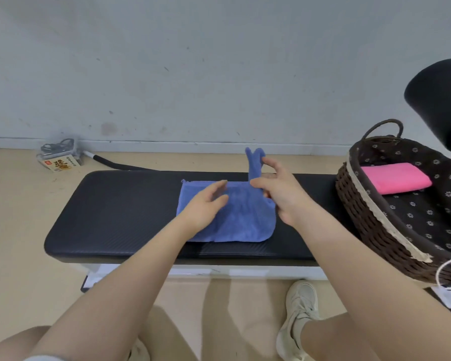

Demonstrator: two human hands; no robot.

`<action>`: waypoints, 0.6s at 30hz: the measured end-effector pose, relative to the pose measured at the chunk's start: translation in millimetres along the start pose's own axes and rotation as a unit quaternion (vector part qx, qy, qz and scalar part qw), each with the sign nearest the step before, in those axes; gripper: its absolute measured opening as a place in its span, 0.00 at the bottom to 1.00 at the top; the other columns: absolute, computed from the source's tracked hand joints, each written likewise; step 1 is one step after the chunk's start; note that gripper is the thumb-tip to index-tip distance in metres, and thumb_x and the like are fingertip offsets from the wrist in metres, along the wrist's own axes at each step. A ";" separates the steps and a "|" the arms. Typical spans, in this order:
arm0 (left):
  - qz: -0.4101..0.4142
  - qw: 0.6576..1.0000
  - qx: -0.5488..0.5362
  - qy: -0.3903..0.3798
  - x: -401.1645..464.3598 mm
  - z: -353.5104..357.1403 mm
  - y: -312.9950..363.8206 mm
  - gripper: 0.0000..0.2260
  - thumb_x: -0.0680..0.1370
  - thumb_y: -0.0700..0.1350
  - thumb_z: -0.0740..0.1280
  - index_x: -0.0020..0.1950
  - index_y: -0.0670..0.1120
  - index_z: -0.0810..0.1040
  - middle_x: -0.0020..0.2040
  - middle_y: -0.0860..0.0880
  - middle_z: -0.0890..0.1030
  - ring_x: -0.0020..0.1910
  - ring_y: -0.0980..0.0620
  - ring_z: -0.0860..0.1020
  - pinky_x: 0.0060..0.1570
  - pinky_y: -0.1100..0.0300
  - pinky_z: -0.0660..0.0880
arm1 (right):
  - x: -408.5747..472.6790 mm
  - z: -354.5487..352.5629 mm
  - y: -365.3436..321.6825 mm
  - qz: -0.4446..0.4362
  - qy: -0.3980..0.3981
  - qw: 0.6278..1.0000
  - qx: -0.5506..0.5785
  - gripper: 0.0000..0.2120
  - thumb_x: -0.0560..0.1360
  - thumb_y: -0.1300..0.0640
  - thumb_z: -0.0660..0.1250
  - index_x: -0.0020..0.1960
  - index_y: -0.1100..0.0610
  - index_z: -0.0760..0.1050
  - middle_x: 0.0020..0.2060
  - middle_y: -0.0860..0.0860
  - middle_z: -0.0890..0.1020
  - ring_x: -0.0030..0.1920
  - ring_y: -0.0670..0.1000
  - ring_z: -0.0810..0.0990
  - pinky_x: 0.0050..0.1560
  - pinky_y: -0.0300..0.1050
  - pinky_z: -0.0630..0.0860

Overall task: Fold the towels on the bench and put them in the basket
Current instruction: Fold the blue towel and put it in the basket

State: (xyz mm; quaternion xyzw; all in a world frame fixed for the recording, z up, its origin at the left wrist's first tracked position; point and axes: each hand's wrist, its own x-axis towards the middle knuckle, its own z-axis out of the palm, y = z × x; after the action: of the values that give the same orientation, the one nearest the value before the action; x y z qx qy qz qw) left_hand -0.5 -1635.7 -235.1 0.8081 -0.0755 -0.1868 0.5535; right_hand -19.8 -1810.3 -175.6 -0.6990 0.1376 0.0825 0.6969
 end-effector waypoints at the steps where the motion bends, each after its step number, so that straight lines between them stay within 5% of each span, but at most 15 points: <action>1: -0.005 1.000 -0.010 0.019 -3.5 -11.2 -5.3 0.20 0.81 0.45 0.58 0.73 0.51 0.62 0.66 0.56 0.72 0.67 0.57 0.68 0.68 0.61 0.62 | 0.8 14.3 1.5 -0.002 -0.002 1.000 -0.030 0.26 0.74 0.67 0.64 0.67 0.49 0.64 0.36 0.49 0.75 0.26 0.44 0.71 0.28 0.35 0.69; 5: -0.047 0.995 -0.032 0.083 -16.4 -47.5 -33.2 0.17 0.80 0.44 0.60 0.70 0.46 0.69 0.56 0.50 0.78 0.52 0.55 0.77 0.53 0.63 0.74 | 8.9 67.7 14.8 0.006 0.019 0.997 -0.075 0.26 0.75 0.67 0.59 0.71 0.54 0.60 0.35 0.48 0.72 0.31 0.45 0.71 0.31 0.36 0.68; 8: -0.056 0.989 -0.088 0.102 -25.3 -53.7 -51.5 0.14 0.81 0.43 0.57 0.65 0.43 0.73 0.54 0.50 0.79 0.51 0.56 0.77 0.52 0.65 0.74 | 13.3 98.3 29.1 0.001 0.026 0.992 -0.120 0.26 0.76 0.67 0.58 0.72 0.56 0.59 0.39 0.48 0.72 0.36 0.47 0.73 0.37 0.39 0.71; 13: -0.048 0.985 -0.124 0.107 -24.1 -51.2 -50.7 0.11 0.82 0.46 0.54 0.58 0.48 0.74 0.52 0.50 0.80 0.51 0.54 0.78 0.55 0.61 0.74 | 17.3 127.7 48.6 -0.043 0.038 0.971 -0.230 0.24 0.77 0.65 0.59 0.72 0.57 0.60 0.62 0.54 0.73 0.55 0.53 0.76 0.53 0.46 0.74; 15: -0.041 0.989 -0.078 0.119 -20.3 -50.8 -46.2 0.11 0.82 0.47 0.54 0.54 0.47 0.75 0.47 0.52 0.79 0.45 0.55 0.77 0.50 0.60 0.74 | 17.9 127.9 49.8 -0.022 -0.001 0.978 -0.208 0.22 0.79 0.64 0.56 0.72 0.58 0.62 0.63 0.52 0.73 0.47 0.50 0.77 0.46 0.41 0.73; 18: -0.010 0.990 0.031 0.135 -15.4 -47.6 -43.6 0.08 0.80 0.47 0.58 0.48 0.45 0.73 0.39 0.52 0.77 0.38 0.55 0.74 0.40 0.61 0.71 | 23.0 108.9 43.0 0.023 -0.006 0.996 -0.081 0.15 0.80 0.63 0.54 0.64 0.56 0.70 0.49 0.49 0.78 0.32 0.47 0.74 0.33 0.37 0.70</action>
State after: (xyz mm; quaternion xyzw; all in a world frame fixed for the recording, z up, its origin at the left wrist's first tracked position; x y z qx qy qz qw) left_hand 0.0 -1573.0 -256.9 0.8433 0.0024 -0.0786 0.5317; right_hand -2.8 -1703.2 -225.3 -0.7491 0.1426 0.1138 0.6368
